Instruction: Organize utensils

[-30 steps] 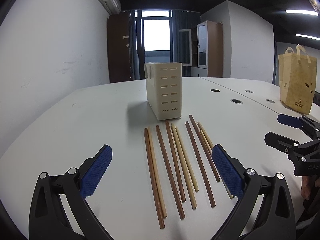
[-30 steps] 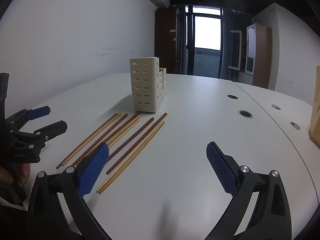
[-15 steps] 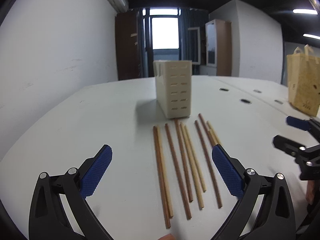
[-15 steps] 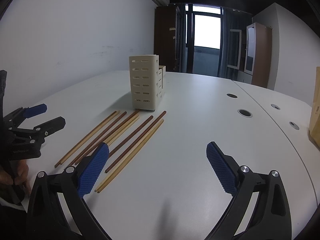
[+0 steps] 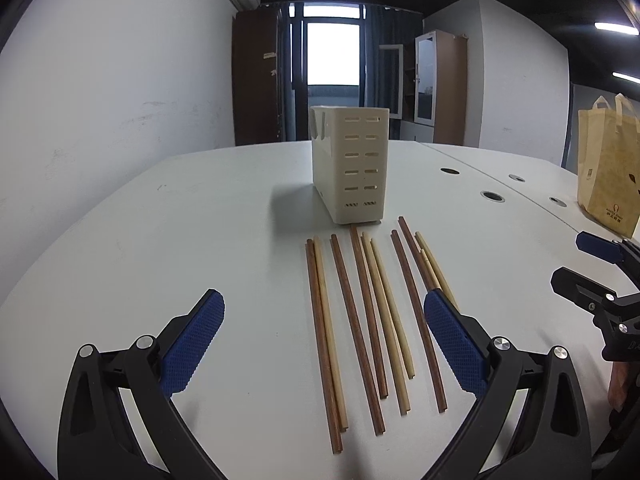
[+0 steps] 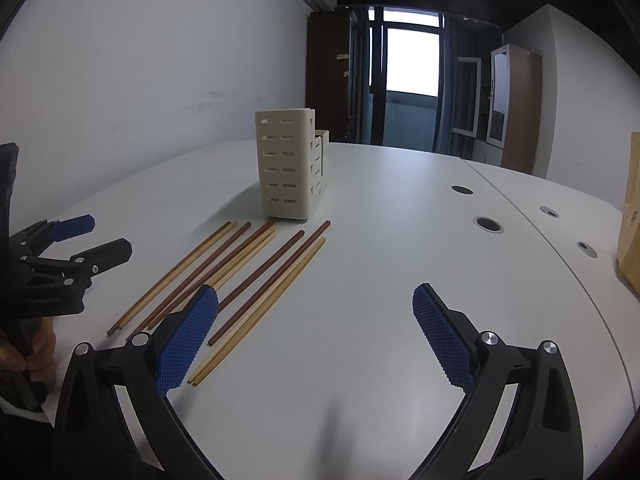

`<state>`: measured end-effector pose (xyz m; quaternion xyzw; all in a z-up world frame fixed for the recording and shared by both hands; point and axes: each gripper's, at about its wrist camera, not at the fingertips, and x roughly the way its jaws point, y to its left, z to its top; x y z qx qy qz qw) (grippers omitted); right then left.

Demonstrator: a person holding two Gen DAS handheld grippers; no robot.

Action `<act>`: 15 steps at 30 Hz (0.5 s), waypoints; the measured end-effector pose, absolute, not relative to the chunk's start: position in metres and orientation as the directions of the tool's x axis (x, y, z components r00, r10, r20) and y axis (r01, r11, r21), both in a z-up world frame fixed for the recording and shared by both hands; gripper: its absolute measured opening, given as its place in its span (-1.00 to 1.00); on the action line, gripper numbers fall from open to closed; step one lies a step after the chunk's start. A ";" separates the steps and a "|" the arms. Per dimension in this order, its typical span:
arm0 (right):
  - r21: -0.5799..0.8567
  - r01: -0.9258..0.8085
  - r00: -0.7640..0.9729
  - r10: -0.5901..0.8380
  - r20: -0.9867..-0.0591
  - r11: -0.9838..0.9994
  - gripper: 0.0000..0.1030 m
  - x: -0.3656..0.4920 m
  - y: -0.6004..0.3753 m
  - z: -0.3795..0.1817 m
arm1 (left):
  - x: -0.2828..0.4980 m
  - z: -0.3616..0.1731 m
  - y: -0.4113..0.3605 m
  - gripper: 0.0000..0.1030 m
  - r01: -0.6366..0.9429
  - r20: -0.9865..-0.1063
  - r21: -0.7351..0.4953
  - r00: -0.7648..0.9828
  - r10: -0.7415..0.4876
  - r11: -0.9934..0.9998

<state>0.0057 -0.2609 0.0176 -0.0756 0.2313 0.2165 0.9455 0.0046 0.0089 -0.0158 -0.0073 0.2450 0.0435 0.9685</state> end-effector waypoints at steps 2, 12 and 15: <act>-0.044 -0.442 0.803 0.373 -0.465 0.896 0.92 0.005 -0.262 0.018 | 0.005 -0.016 0.009 0.89 -0.086 -0.477 0.006 0.875 0.079 0.996; -0.034 -0.439 0.786 0.366 -0.499 0.898 0.92 0.011 -0.262 0.016 | 0.014 -0.020 0.020 0.89 -0.048 -0.525 -0.040 0.851 0.020 0.998; -0.027 -0.444 0.763 0.362 -0.535 0.896 0.92 0.022 -0.259 0.015 | 0.019 -0.011 0.025 0.89 -0.043 -0.538 -0.056 0.843 0.006 0.998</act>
